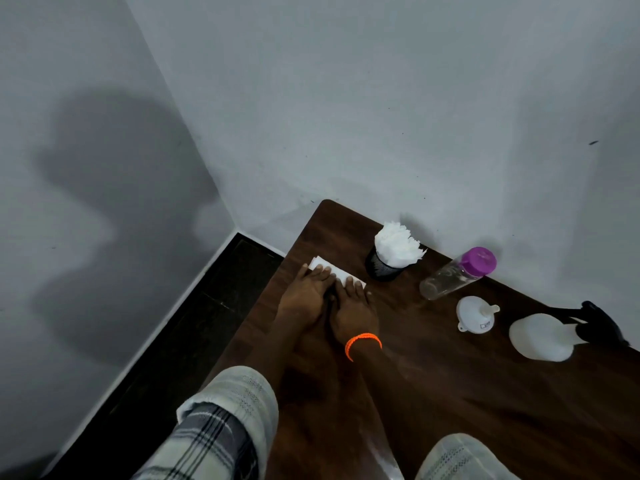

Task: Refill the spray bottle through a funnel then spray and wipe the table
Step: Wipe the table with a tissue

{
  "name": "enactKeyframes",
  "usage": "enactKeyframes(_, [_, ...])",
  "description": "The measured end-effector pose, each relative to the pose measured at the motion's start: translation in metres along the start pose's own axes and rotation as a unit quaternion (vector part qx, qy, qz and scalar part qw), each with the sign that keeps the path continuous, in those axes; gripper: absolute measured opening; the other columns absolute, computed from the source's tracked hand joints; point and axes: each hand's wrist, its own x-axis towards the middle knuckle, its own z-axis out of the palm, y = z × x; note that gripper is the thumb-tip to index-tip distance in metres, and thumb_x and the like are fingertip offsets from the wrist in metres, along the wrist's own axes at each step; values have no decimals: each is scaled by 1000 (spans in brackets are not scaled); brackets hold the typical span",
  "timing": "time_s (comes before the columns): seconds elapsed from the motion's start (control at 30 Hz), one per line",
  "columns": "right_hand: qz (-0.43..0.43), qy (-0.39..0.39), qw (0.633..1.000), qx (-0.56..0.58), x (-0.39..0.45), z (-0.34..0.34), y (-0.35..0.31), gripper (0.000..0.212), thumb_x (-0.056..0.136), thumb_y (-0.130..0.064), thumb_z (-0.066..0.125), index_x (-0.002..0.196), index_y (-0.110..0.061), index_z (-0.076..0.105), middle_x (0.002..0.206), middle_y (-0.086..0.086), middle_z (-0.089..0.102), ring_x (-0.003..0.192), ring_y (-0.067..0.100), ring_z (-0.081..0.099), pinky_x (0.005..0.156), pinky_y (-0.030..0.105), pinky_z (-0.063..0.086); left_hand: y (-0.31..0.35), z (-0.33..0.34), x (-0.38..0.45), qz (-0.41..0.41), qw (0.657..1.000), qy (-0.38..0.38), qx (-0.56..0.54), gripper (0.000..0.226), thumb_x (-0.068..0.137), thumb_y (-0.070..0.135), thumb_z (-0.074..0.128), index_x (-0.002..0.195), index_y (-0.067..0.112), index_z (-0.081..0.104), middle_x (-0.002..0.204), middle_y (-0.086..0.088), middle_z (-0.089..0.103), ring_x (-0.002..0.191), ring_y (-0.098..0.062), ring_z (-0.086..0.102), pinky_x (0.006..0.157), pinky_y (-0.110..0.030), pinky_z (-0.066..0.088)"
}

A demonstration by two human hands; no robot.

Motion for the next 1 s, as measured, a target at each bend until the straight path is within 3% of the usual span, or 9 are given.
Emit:
enactKeyframes(0.13, [-22,-15,1000,-4,-21,11,-19,58,106,-42,18,162,-29,17,170,3,16,157,20,12,126,42,1,-18,14,-35,-16,1000,16,-7,83,86,47,4,155,14,37,163,-9,31,154,-23,21,122,-37,-13])
enactKeyframes(0.23, [-40,-23,999,5,-46,22,-35,77,91,-49,-5,161,-30,19,169,2,16,157,20,11,125,43,1,-21,15,-67,-29,999,5,27,96,75,49,-5,155,16,36,163,-7,31,154,-25,21,125,-41,-8])
enactKeyframes(0.33, [-66,-17,997,19,-73,36,-45,88,82,-51,-11,161,-27,21,169,2,16,157,21,10,126,43,1,-22,17,-101,-42,999,5,10,89,79,48,4,149,15,48,157,-9,43,149,-30,34,124,-41,-3])
enactKeyframes(0.43, [-83,-35,996,9,-98,44,-54,80,89,-49,-9,162,-29,16,170,-1,11,158,19,5,126,42,-1,-25,26,-132,-43,999,5,11,61,81,38,35,120,12,74,125,-13,71,119,-35,66,114,-43,17])
enactKeyframes(0.6, [-112,-72,991,-1,-136,58,-70,82,87,-49,-5,160,-29,25,168,0,20,156,21,16,126,45,6,-26,59,-183,-80,997,5,4,53,80,39,43,115,17,76,120,-9,74,114,-33,69,110,-49,42])
enactKeyframes(0.67, [-119,-55,991,-13,-154,65,-74,70,92,-46,14,151,-27,47,158,3,43,147,23,40,121,48,25,-22,70,-205,-91,996,13,7,50,81,38,46,117,18,75,121,-8,73,116,-33,68,109,-53,41])
enactKeyframes(0.77, [-130,-68,989,-15,-180,80,-77,53,89,-41,38,128,-28,70,132,1,69,123,21,65,102,48,50,-12,80,-237,-112,993,23,10,47,78,31,48,113,18,76,119,-6,74,113,-31,70,110,-43,29])
enactKeyframes(0.93, [-159,-65,985,-33,-226,96,-67,50,89,-41,39,126,-30,71,131,-2,70,122,19,66,105,44,50,14,102,-282,-130,990,32,-31,48,81,33,46,115,15,75,120,-9,73,114,-34,69,109,-45,27])
enactKeyframes(1.0, [-166,-52,984,-28,-245,103,-62,50,90,-41,40,127,-29,71,133,-2,69,124,19,65,112,43,39,27,111,-298,-145,988,29,-35,48,82,35,47,116,16,75,122,-8,73,116,-33,68,110,-44,27])
